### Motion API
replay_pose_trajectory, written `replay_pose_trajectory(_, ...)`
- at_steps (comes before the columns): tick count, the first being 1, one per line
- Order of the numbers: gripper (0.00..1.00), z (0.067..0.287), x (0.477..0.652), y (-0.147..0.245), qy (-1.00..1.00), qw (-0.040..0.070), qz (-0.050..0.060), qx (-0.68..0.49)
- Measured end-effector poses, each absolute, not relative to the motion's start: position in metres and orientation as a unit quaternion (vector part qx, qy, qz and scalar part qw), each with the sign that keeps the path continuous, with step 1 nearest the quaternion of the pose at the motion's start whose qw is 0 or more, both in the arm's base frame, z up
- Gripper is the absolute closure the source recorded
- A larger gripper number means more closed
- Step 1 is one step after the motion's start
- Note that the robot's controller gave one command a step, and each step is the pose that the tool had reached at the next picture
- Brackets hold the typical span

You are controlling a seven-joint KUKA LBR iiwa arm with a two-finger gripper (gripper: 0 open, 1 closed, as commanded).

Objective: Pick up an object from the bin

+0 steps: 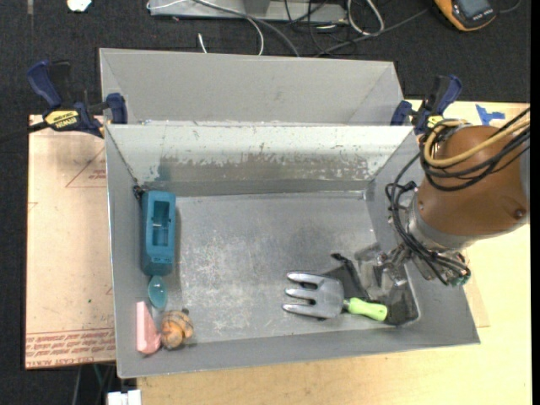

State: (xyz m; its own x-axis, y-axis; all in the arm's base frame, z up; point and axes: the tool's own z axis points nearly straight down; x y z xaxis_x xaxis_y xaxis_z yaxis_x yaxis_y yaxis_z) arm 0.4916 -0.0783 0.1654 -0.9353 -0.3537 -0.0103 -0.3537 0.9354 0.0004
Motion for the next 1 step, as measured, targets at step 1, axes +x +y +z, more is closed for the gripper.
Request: replay_pose_trajectory(1,1.0,0.1353,0.5015,-0.0715,0.988,0.006,0.002,-0.154)
